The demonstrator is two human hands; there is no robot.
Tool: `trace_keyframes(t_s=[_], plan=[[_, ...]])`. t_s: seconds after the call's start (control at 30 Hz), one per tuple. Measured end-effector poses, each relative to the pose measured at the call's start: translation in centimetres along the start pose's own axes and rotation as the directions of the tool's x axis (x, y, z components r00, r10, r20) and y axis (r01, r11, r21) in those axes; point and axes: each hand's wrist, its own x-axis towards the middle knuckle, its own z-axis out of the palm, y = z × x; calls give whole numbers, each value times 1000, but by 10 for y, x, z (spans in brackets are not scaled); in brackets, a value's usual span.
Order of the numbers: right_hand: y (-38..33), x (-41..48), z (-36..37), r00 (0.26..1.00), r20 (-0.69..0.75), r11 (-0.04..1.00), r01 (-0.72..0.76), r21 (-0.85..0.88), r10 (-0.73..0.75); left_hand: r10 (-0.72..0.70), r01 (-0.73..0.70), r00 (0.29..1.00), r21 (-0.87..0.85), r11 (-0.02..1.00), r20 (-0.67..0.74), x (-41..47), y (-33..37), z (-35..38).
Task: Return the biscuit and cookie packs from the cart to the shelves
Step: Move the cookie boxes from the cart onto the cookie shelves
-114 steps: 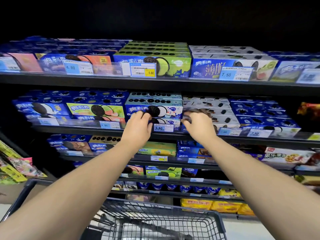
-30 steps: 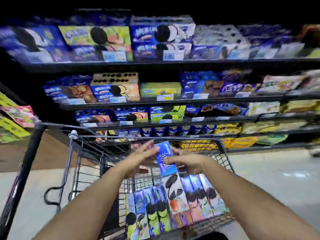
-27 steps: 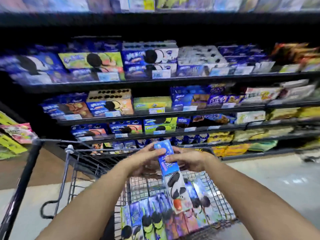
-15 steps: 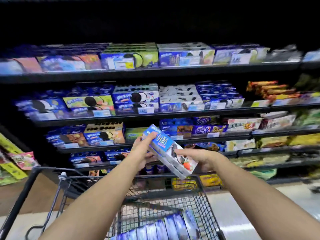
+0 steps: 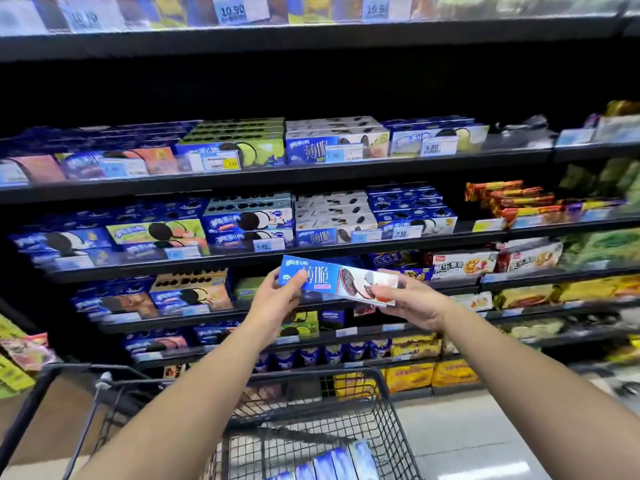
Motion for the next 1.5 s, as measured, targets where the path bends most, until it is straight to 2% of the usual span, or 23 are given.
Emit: trace_keyframes(t_s=[0.07,0.13,0.2,0.33,0.5,0.67,0.93,1.03,1.2,1.4,1.5], plan=[[-11,-9,-6,998,-38,997,58,-48,-59,54,-66,997,253,965,53,3,11,-4],[-20,-18,-9,995,-39,988,87,-130,-93,101,-157,985,496,854,138,1,22,-8],[-30,-27,-9,990,-57,966,114,-231,-130,97,-193,977,595,780,191,-2,32,-8],[-37,-34,-11,982,-82,930,133,-341,-170,113,-225,969,582,782,222,-7,37,0],[-49,-24,-24,975,-72,881,157,-447,-210,152,-282,955,618,734,255,0,36,12],[-68,6,-48,964,7,851,237,-469,-265,273,-290,953,666,688,133,25,36,40],[-129,86,-72,957,111,721,274,-636,-266,385,-295,922,699,651,31,85,50,63],[-146,117,-80,956,135,643,277,-713,-262,402,-260,916,730,632,-21,106,55,71],[-157,153,-88,965,108,455,211,-865,-241,340,-74,930,834,547,-140,131,60,80],[-154,177,-95,966,115,416,206,-886,-233,374,-38,909,858,513,-183,142,59,85],[-157,186,-92,962,125,409,219,-886,-244,443,-33,878,901,432,-180,140,57,89]])
